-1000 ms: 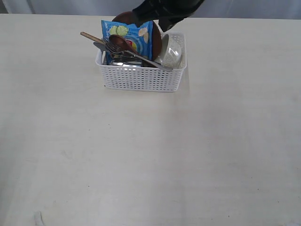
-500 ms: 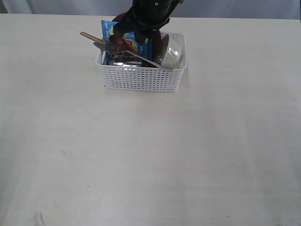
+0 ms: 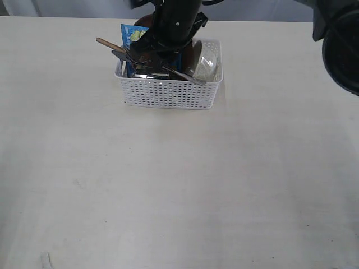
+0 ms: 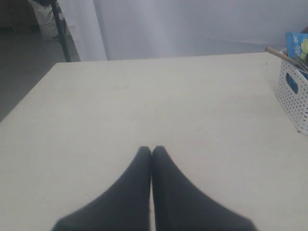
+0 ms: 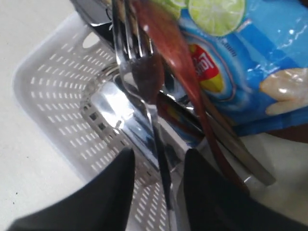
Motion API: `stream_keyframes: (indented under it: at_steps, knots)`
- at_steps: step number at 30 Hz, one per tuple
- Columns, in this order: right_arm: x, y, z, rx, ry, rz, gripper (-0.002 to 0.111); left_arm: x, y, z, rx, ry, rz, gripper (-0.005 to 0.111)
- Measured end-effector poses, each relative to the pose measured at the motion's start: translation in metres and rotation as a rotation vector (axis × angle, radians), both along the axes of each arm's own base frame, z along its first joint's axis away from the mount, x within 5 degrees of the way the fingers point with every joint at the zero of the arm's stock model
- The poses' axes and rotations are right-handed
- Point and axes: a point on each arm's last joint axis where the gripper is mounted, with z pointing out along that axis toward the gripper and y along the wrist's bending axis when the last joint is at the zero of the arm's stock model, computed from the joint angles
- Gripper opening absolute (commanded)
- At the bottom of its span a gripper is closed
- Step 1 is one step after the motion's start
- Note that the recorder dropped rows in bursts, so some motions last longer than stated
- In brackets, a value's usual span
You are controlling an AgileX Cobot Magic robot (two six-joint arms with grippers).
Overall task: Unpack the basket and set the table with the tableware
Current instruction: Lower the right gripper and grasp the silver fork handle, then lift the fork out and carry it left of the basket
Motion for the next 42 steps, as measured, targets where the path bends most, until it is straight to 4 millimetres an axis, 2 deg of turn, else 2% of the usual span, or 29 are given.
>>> stream_keyframes:
  at_steps: [7, 18, 20, 22, 24, 29, 34, 42]
  knots:
    - [0.011, -0.015, 0.001, 0.061, 0.030, -0.029, 0.034, 0.000, 0.000, 0.000, 0.000, 0.000, 0.000, 0.000]
    - [0.013, -0.011, -0.017, 0.093, 0.087, -0.011, 0.034, 0.000, 0.000, 0.000, 0.000, 0.000, 0.000, 0.000]
    - [0.013, -0.011, -0.020, 0.090, 0.090, -0.009, 0.030, 0.000, 0.000, 0.000, 0.000, 0.000, 0.000, 0.000]
    - [0.014, -0.010, -0.023, 0.089, 0.097, -0.010, 0.018, 0.000, 0.000, 0.000, 0.000, 0.000, 0.000, 0.000]
    - [0.014, -0.010, -0.025, 0.087, 0.099, -0.011, 0.001, 0.000, 0.000, 0.000, 0.000, 0.000, 0.000, 0.000]
    - [0.014, -0.009, -0.026, 0.094, 0.103, -0.004, -0.001, 0.000, 0.000, 0.000, 0.000, 0.000, 0.000, 0.000]
    - [0.013, -0.010, -0.016, 0.110, 0.087, 0.000, -0.001, 0.000, 0.000, 0.000, 0.000, 0.000, 0.000, 0.000]
    - [0.005, -0.011, 0.015, 0.157, 0.061, 0.019, -0.001, 0.000, 0.000, 0.000, 0.000, 0.000, 0.000, 0.000]
